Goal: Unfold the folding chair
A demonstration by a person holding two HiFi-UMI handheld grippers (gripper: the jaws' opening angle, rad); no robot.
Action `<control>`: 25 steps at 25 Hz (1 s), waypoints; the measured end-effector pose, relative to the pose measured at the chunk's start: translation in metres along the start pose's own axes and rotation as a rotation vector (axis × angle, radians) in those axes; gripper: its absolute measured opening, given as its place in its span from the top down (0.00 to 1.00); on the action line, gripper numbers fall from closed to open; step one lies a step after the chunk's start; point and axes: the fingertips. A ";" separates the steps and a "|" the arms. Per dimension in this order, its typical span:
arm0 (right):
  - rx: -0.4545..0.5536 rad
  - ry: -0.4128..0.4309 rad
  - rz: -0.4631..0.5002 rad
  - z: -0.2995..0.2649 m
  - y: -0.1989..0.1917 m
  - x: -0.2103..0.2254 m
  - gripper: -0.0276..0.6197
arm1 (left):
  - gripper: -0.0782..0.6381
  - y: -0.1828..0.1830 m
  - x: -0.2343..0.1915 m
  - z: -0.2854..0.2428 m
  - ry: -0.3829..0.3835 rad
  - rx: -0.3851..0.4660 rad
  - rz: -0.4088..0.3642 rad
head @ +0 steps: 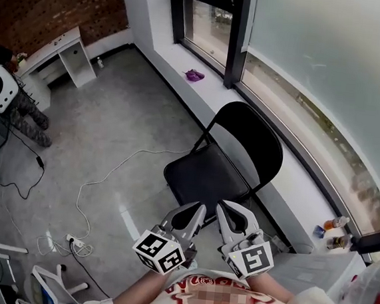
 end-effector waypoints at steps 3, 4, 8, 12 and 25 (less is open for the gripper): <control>-0.018 0.016 -0.030 0.058 -0.005 0.004 0.92 | 0.88 -0.024 0.057 0.011 0.024 0.008 0.025; -0.027 0.027 -0.041 0.074 -0.008 0.002 0.92 | 0.88 -0.032 0.072 0.019 0.037 0.003 0.024; -0.054 0.053 -0.069 0.115 -0.015 -0.012 0.92 | 0.88 -0.044 0.105 0.056 0.092 -0.013 0.000; -0.012 0.053 -0.066 0.132 0.001 -0.043 0.92 | 0.88 -0.026 0.105 0.096 0.134 0.045 0.002; 0.073 -0.106 -0.115 0.168 -0.035 -0.201 0.92 | 0.88 -0.045 0.089 0.306 0.100 -0.025 -0.070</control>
Point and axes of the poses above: the fingertips, and each gripper's own axes: z backward along the fingers, x to its right, y out of its top, and after that the axes turned 9 degrees about -z, right-handed
